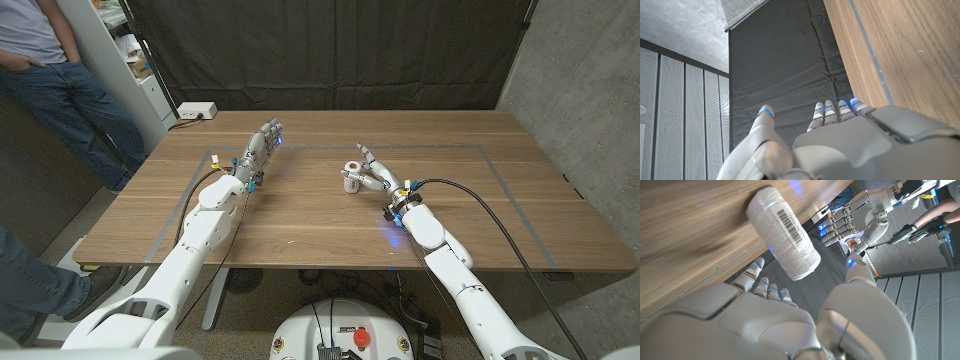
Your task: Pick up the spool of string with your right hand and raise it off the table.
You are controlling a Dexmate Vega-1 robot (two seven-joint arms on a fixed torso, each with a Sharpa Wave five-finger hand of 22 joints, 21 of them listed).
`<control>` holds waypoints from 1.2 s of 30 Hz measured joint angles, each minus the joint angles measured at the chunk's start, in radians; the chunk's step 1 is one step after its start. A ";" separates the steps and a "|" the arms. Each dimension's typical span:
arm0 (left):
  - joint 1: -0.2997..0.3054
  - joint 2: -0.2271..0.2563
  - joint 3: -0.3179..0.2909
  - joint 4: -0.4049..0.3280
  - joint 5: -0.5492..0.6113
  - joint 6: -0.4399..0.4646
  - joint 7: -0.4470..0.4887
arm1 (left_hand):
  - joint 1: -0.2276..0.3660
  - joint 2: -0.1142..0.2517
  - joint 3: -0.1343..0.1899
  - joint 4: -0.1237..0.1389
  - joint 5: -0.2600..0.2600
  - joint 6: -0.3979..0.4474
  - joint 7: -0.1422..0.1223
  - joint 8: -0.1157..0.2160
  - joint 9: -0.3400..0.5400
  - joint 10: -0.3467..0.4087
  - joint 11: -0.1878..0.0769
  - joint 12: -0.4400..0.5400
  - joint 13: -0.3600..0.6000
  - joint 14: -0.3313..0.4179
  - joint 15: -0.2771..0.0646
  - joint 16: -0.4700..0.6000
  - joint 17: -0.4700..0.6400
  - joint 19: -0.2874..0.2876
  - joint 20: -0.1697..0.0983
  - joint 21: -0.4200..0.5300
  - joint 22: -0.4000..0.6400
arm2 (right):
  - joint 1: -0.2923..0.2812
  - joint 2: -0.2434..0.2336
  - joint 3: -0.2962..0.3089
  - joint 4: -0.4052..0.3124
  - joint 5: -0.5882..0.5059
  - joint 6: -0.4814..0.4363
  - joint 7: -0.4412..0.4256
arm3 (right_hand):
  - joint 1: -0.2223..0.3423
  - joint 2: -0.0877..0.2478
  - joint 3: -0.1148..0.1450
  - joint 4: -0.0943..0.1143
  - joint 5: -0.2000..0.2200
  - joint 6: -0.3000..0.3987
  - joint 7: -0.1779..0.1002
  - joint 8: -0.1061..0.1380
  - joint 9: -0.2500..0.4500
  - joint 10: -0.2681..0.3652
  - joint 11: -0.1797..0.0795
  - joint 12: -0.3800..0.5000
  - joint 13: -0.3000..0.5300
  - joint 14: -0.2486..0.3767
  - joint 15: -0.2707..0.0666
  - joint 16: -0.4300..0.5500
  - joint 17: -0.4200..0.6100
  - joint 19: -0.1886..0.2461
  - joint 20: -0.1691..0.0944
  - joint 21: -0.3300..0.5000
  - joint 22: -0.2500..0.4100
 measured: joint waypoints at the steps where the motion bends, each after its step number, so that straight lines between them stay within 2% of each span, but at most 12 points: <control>1: 0.000 0.000 0.000 0.000 0.000 0.000 0.000 | 0.000 0.000 0.000 0.000 0.000 0.000 0.000 0.000 0.000 0.000 0.000 0.000 0.000 0.000 0.000 0.000 0.000 0.000 0.000 0.000 0.000 | 0.000 0.000 0.000 0.001 0.000 0.000 -0.001 | 0.000 0.000 0.000 0.000 0.000 0.000 0.000 0.000 0.000 0.000 0.000 0.000 0.000 0.000 0.000 0.000 0.000 0.000 0.000 0.000 0.000; 21: 0.015 0.001 0.004 -0.025 0.004 0.008 0.017 | 0.000 0.000 0.000 0.000 0.000 0.000 0.000 0.000 0.000 0.000 0.000 0.000 0.000 0.000 0.000 0.000 0.000 0.000 0.000 0.000 0.000 | -0.010 0.008 -0.004 0.008 0.009 0.003 -0.004 | 0.005 0.006 -0.008 0.008 0.009 0.000 0.000 0.000 0.000 0.004 0.004 0.008 0.000 0.004 0.003 0.007 0.002 0.005 0.005 0.008 0.000; 24: 0.021 0.002 0.004 -0.034 0.005 0.009 0.019 | 0.000 0.000 0.000 0.000 0.000 0.000 0.000 0.000 0.000 0.000 0.000 0.000 0.000 0.000 0.000 0.000 0.000 0.000 0.000 0.000 0.000 | -0.009 0.009 -0.006 0.013 0.011 0.006 -0.004 | 0.005 0.005 -0.008 0.008 0.009 0.000 0.000 0.008 0.000 0.004 0.004 0.008 0.000 0.009 0.009 0.007 0.002 0.005 0.005 0.008 0.000; 36: 0.029 0.006 0.008 -0.048 0.008 0.020 0.025 | 0.000 0.000 0.000 0.000 0.000 0.000 0.000 0.000 0.000 0.000 0.000 0.000 0.000 0.000 0.000 0.000 0.000 0.000 0.000 0.000 0.000 | 0.005 0.012 -0.012 0.042 0.015 0.019 -0.001 | 0.005 0.005 -0.011 0.011 0.013 0.000 0.000 0.008 0.000 0.011 0.003 0.008 0.000 0.013 0.005 0.011 0.002 0.011 0.011 0.008 0.000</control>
